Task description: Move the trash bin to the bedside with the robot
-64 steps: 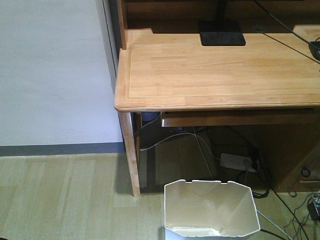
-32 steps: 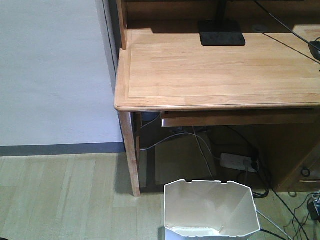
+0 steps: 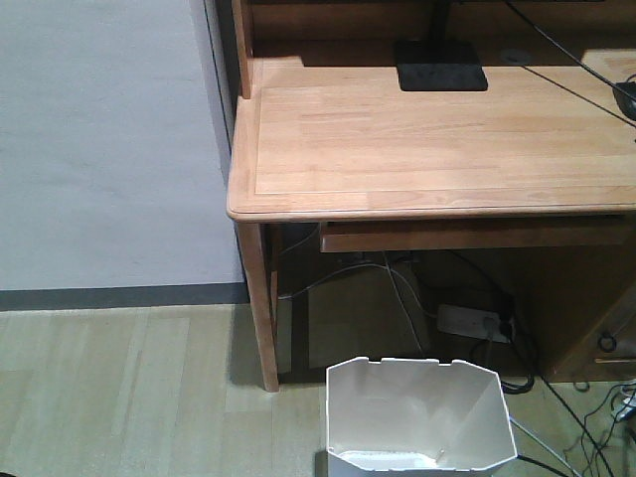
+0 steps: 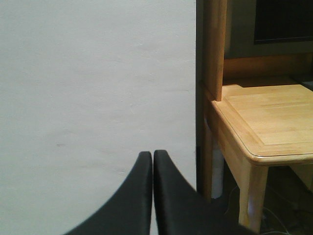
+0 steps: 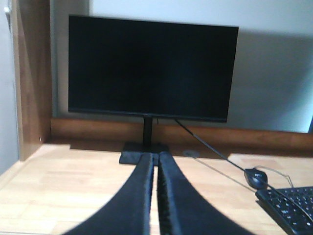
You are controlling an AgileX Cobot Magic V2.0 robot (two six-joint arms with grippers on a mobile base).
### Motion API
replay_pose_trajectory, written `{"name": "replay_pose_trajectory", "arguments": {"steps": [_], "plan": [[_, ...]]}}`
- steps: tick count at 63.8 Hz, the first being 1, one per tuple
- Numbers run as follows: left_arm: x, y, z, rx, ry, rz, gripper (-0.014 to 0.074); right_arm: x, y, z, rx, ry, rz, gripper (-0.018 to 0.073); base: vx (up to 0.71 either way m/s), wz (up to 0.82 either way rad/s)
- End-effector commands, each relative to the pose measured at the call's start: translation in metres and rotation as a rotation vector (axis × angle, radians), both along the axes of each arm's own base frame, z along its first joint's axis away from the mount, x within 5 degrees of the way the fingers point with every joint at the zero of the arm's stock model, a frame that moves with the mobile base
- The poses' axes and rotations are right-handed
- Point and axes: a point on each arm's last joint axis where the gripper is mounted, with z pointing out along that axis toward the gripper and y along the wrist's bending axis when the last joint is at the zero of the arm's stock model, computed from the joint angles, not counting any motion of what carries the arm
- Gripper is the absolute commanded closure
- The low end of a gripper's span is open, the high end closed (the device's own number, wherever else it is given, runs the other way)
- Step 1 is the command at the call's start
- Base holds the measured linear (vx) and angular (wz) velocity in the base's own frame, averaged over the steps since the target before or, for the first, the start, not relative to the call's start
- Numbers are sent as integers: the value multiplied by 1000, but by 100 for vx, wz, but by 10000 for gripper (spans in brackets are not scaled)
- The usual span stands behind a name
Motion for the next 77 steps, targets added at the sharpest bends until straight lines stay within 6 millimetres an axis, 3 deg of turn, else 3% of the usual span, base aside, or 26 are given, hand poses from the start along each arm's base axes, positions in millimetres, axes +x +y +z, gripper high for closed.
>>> {"name": "replay_pose_trajectory", "arguments": {"steps": [1, 19, 37, 49, 64, 77], "plan": [[-2, 0, 15, -1, -102, -2, 603, 20, 0, 26, 2, 11, 3, 561, 0, 0], [-2, 0, 15, -1, -102, -2, 603, 59, 0, 5, 44, 246, -1, 561, 0, 0], [-2, 0, 15, -1, -102, -2, 603, 72, 0, -10, -28, 363, 5, 523, 0, 0], [-2, 0, 15, -1, -102, -2, 603, 72, 0, -11, -28, 372, 5, 359, 0, 0], [-2, 0, 15, -1, -102, -2, 603, 72, 0, -11, -28, 376, 5, 61, 0, 0], [-2, 0, 15, -1, -102, -2, 603, 74, 0, -14, -1, 428, 0, 3, 0, 0]]}}
